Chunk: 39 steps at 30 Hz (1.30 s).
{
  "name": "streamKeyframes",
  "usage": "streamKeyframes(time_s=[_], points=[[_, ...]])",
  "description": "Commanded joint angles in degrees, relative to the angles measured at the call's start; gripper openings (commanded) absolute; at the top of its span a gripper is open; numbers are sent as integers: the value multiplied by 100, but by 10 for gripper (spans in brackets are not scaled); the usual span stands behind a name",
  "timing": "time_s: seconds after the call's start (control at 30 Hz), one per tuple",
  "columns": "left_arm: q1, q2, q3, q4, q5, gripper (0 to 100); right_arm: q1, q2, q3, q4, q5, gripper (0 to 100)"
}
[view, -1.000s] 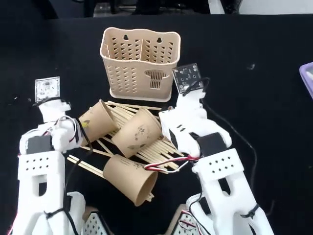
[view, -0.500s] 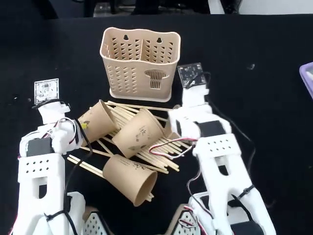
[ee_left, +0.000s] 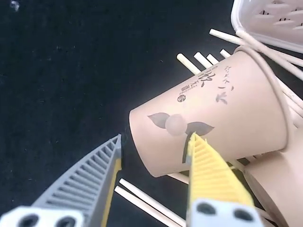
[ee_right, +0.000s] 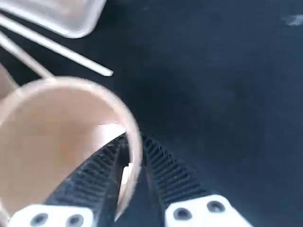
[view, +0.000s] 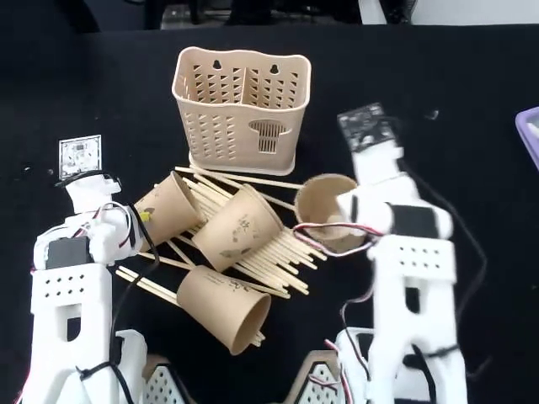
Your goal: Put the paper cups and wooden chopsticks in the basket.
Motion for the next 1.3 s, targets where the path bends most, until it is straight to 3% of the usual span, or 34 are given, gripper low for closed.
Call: streamKeyframes(time_s=[0.0, 0.2, 0.37, 0.53, 0.73, 0.9, 1.27], points=[[-22, 0, 84, -62, 35, 220, 378, -629, -541, 255, 105, 11], [-22, 0, 92, -62, 35, 220, 26, -1613, -1437, 396, -826, 11], [-22, 0, 92, -62, 35, 220, -1073, -1789, -2905, 527, -1723, 11], [-22, 0, 92, -53, 35, 220, -1881, -936, -3398, -466, -2321, 11], [-22, 0, 92, -44, 35, 220, -1899, 699, -3626, -1644, -2330, 11], [-22, 0, 92, -35, 35, 220, -1899, 1815, -4189, -1626, -2576, 11], [-22, 0, 92, -9, 0, 220, -1635, 2431, -4532, -1284, -2593, 11]])
